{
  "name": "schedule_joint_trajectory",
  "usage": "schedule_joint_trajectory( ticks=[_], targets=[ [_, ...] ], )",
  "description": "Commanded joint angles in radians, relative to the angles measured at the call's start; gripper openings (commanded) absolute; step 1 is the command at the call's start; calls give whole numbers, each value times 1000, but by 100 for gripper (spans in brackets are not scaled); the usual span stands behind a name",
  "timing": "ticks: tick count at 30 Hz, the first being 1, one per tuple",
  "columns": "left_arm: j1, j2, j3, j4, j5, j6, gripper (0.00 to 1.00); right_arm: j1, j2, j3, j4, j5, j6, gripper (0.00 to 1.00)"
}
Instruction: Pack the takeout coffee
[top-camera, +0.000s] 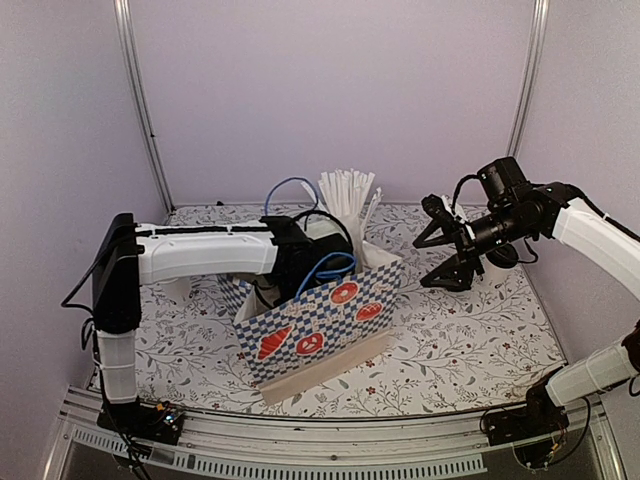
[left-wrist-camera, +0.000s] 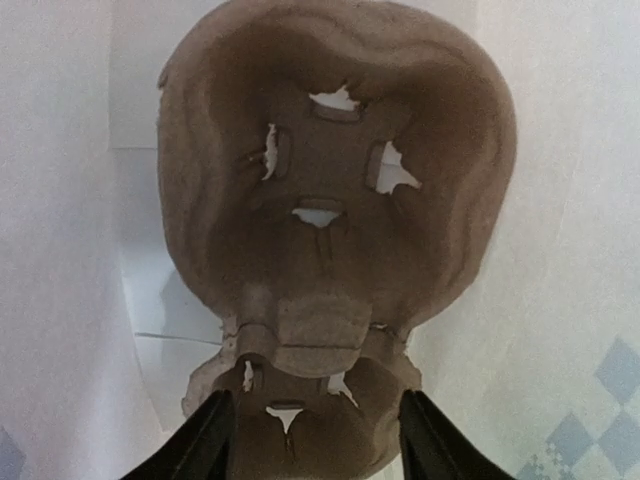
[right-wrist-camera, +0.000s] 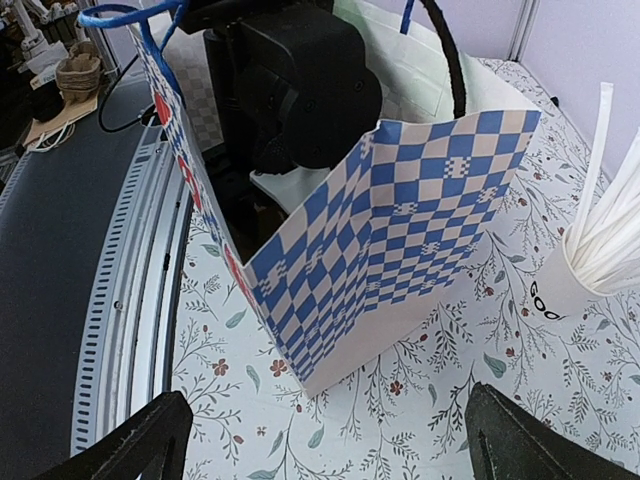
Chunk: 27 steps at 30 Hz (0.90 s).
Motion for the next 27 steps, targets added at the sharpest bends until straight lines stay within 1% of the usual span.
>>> schedule_joint_trajectory(
  ticks=[1, 5, 7, 9, 11, 13, 15, 17, 20, 23, 27],
  targets=[
    [-14, -80, 3, -32, -25, -14, 61, 3, 1, 25, -7, -15, 4, 99],
    [-15, -157, 21, -29, -30, -25, 63, 0, 3, 54, -17, 15, 17, 99],
    [-14, -197, 42, -22, -33, -29, 63, -22, -2, 65, -15, 35, 22, 99],
    [-14, -237, 63, -14, -38, -27, 64, -88, 0, 85, -4, 33, 41, 99],
    [-14, -276, 74, 1, -43, -20, 65, -182, 21, 124, 3, 40, 76, 99],
    [-14, -310, 82, 9, -63, -7, 66, -280, 70, 188, -37, 60, 106, 99],
    [-14, -338, 100, 14, -84, -3, 66, -359, 159, 251, -87, 126, 103, 99],
    [-13, -376, 107, 37, -120, 5, 66, -414, 233, 289, -124, 230, 94, 94],
    [-13, -430, 90, 97, -142, 17, 67, -478, 300, 315, -182, 365, 14, 92],
    [-13, -469, 83, 157, -145, 18, 68, -518, 338, 308, -190, 500, -79, 92],
    [-14, -491, 88, 202, -133, -1, 68, -544, 375, 330, -203, 594, -138, 93]
  ],
)
